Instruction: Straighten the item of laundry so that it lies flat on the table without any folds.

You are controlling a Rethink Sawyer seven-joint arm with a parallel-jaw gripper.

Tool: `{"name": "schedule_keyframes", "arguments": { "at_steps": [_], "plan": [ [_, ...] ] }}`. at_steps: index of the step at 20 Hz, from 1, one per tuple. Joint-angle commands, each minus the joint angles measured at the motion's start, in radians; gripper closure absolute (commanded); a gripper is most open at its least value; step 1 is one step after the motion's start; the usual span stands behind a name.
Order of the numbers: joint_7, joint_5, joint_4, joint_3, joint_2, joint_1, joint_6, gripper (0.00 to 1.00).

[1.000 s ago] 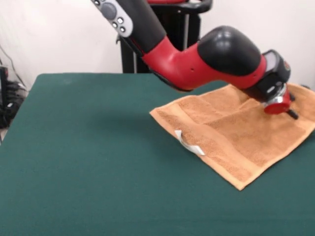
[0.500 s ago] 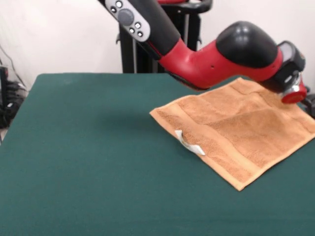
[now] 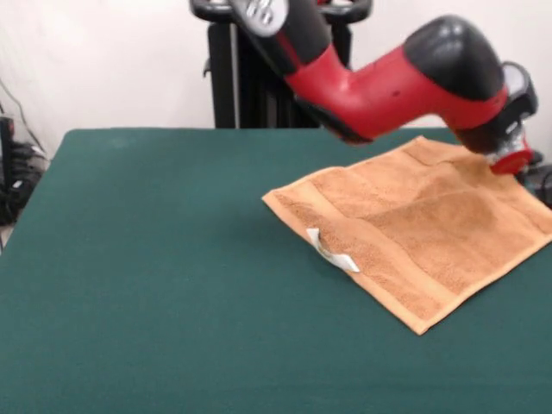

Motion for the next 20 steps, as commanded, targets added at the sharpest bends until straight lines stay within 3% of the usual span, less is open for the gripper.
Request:
{"name": "schedule_keyframes", "arguments": {
  "at_steps": [1,11,20],
  "plan": [
    [-0.046,-0.177,-0.227,-0.320,-0.307,0.217,0.378,0.00],
    [-0.036,-0.208,-0.228,-0.303,-0.373,0.211,0.461,0.00],
    [-0.040,-0.207,-0.232,-0.320,-0.358,0.218,0.435,0.00]
  ]
}}
